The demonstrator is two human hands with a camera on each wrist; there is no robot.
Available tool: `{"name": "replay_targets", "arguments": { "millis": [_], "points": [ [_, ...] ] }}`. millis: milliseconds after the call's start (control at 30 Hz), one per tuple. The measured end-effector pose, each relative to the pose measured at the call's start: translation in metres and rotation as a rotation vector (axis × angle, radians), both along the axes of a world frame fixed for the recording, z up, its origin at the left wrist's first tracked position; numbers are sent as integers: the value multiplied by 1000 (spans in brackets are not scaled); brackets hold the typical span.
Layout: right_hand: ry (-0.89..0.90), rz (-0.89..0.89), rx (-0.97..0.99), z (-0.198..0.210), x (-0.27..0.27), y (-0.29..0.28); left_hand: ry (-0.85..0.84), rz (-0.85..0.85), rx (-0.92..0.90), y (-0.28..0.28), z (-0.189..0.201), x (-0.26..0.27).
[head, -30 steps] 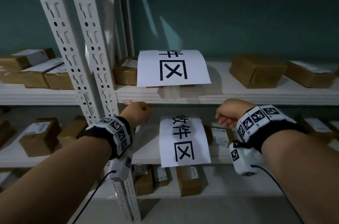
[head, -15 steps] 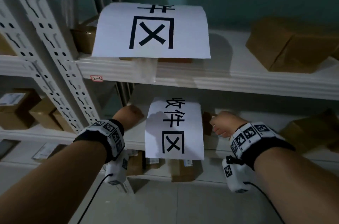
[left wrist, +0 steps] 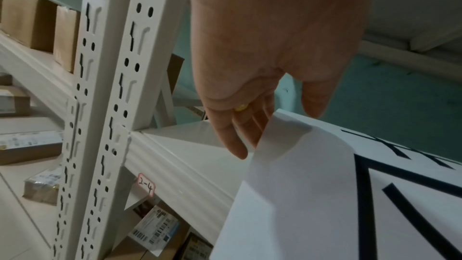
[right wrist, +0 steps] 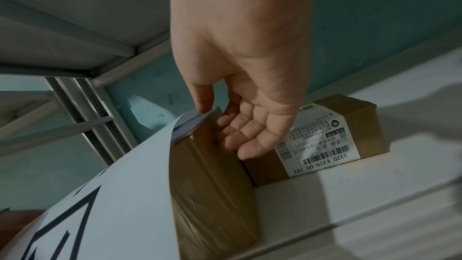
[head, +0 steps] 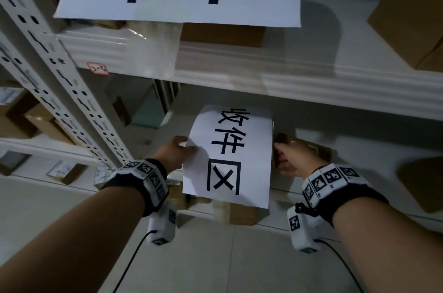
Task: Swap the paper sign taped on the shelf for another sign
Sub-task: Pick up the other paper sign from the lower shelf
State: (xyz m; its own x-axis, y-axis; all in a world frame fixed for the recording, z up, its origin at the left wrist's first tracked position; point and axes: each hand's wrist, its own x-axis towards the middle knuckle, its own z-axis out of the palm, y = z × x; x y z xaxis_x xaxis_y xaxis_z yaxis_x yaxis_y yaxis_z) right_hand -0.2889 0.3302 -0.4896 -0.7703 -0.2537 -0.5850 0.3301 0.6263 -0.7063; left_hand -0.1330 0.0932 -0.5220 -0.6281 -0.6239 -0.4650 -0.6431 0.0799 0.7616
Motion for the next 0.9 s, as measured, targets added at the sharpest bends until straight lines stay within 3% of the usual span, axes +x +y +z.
{"name": "replay_targets", "arguments": {
  "millis": [333,500,733,900],
  "points": [
    [-138,35,-167,13,5,12,57,47,-101,14,30,7],
    [-69,56,-209,29,16,13,138,-7,-145,27,59,18],
    [17,64,-305,62,50,10,111,-55,-255,29,84,61],
    [98,107,-217,96,92,-4,80,-116,-270,22,104,113]
  ]
}}
